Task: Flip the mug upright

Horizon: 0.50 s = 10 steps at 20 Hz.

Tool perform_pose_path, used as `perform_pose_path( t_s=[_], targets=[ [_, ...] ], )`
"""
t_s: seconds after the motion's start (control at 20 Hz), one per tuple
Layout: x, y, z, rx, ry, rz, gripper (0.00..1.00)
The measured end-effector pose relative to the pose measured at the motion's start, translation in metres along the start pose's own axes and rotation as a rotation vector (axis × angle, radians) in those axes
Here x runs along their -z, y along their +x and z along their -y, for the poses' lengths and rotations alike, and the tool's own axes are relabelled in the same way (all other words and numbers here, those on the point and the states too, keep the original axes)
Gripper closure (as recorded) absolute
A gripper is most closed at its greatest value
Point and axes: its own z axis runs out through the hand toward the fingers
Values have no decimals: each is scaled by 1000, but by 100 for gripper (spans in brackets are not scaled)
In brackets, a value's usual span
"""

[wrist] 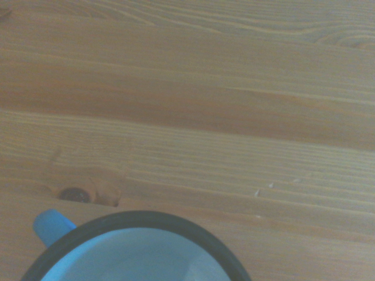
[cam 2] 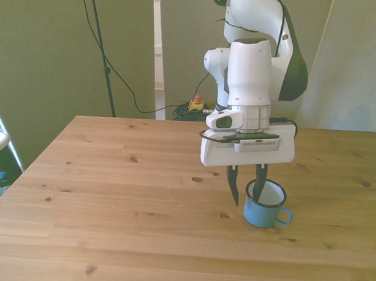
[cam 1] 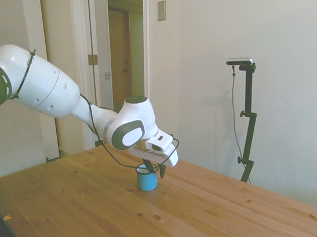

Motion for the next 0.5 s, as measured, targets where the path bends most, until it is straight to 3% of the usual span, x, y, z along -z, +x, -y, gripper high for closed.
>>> perform_pose_path(
  t_s=[0.3, 0.5],
  targets=[
    [50, 10, -27, -3, -7, 32, 0],
    [94, -8, -60, 9, -45, 41, 0]
  ],
)
